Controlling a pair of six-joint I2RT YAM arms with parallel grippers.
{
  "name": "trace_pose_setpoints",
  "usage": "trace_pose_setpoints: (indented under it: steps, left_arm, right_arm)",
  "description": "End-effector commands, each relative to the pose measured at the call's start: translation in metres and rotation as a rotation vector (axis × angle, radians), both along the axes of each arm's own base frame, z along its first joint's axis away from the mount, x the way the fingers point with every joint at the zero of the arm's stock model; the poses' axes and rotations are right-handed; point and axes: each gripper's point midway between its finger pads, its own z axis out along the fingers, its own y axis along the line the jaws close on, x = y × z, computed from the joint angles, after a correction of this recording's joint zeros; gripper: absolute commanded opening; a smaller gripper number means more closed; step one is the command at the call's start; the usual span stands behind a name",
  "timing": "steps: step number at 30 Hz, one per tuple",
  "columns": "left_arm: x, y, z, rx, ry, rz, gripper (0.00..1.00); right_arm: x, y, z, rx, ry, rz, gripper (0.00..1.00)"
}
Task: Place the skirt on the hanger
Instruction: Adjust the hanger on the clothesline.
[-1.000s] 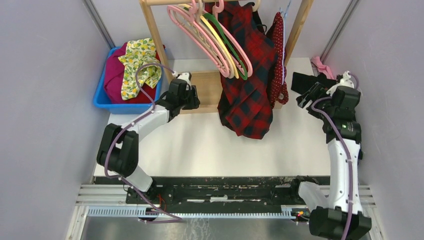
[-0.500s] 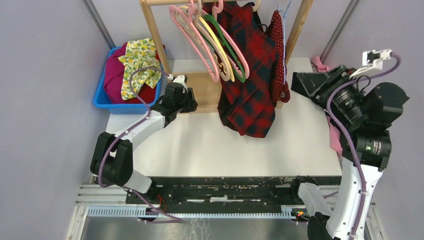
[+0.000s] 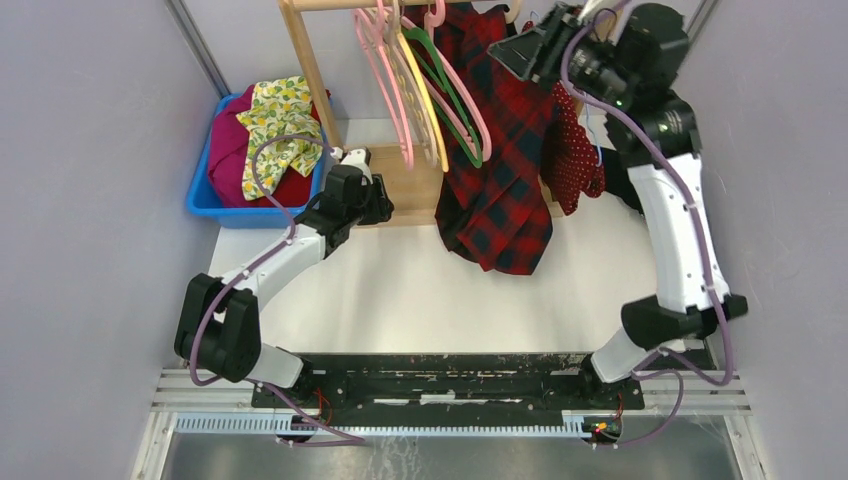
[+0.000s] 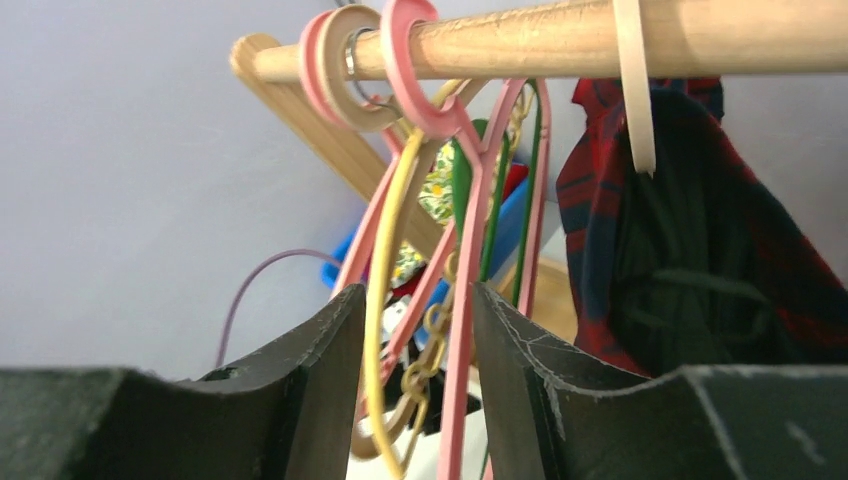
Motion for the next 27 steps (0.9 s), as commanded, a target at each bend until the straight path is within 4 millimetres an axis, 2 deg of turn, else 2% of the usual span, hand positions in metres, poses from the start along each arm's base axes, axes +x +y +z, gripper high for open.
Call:
trace_pose_setpoints:
  steps: [1, 5, 8, 13, 19, 27]
  left_arm:
    - [0.003, 0.0, 0.019, -0.049, -0.048, 0.025, 0.52]
    - [0.0, 0.0, 0.016, -0.056, -0.046, 0.024, 0.52]
    - [-0.001, -0.002, 0.015, -0.067, -0.048, 0.023, 0.52]
    - [-0.003, -0.004, 0.013, -0.078, -0.048, 0.016, 0.52]
    - [-0.002, -0.005, 0.013, -0.08, -0.052, 0.012, 0.52]
    - [-0.004, -0.007, 0.007, -0.088, -0.044, 0.001, 0.52]
  right_arm:
    - [0.017, 0.015, 0.016, -0.077, -0.087, -0.105, 0.48]
    - [0.043, 0.034, 0.009, -0.119, -0.118, -0.211, 0.46]
    - [0.056, 0.05, 0.006, -0.125, -0.159, -0.283, 0.43]
    - [0.065, 0.08, 0.005, -0.102, -0.234, -0.319, 0.42]
    - [0.078, 0.089, 0.005, -0.094, -0.263, -0.399, 0.46]
    - [0.09, 0.086, 0.004, -0.054, -0.296, -0.478, 0.48]
